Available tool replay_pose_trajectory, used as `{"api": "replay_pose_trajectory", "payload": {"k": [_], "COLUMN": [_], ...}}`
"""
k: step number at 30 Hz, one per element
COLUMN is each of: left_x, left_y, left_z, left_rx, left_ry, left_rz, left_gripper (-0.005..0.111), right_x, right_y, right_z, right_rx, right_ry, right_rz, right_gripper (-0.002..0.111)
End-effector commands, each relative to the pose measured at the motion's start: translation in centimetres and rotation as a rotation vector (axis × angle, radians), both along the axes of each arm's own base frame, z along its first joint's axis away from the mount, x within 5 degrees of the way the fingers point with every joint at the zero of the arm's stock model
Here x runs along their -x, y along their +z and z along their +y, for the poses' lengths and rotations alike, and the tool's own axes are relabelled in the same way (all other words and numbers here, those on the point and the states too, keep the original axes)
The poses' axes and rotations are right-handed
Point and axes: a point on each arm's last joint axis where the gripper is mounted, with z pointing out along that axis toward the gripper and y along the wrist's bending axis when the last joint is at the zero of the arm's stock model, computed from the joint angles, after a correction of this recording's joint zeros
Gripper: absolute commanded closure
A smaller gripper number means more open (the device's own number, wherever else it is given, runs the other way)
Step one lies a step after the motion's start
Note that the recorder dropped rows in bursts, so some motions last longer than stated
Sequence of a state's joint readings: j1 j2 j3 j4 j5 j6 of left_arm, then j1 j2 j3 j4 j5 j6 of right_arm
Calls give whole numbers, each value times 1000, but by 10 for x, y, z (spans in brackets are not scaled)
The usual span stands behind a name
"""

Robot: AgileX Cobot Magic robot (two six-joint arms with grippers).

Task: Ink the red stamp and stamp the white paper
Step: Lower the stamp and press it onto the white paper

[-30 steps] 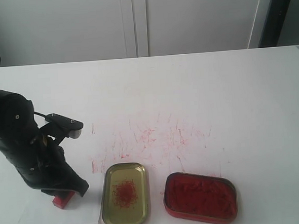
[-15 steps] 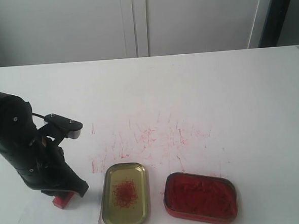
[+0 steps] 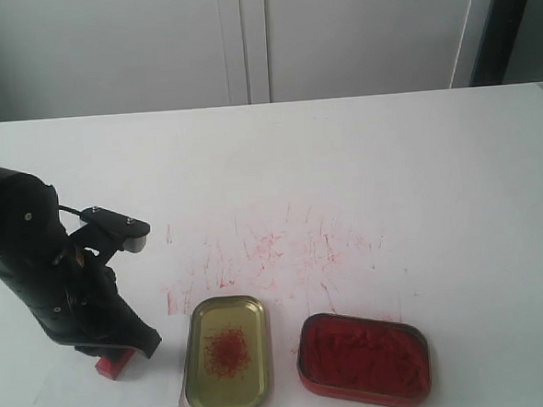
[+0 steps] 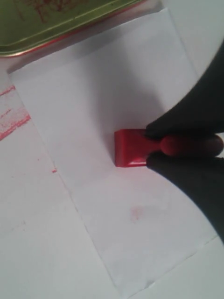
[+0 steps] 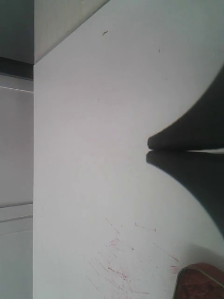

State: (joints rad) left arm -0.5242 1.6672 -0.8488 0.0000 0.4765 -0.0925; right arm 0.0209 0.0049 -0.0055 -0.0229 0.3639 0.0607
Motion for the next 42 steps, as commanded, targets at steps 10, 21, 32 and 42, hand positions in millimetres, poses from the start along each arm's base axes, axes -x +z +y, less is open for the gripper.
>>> {"api": "replay_pose_trajectory", "payload": {"k": [10,21,32,42], "left_x": [11,11,4,2], "left_y": [-32,-32,-19,-11], "left_z": [7,8,3,2], "left_rx": [-68,-70,-91,-93], "left_ry": [-66,-66,-109,-133], "left_rz": [106,111,144,148], "left_gripper": [107,107,107,107], "right_x": [0,0,0,0], "right_y": [0,0,0,0], "right_z": [0,0,0,0], "right_rx": [1,1,1,1], "right_ry": [1,1,1,1], "right_rz": [-14,-14,-14,-14], "right_gripper": [108,108,108,108]}}
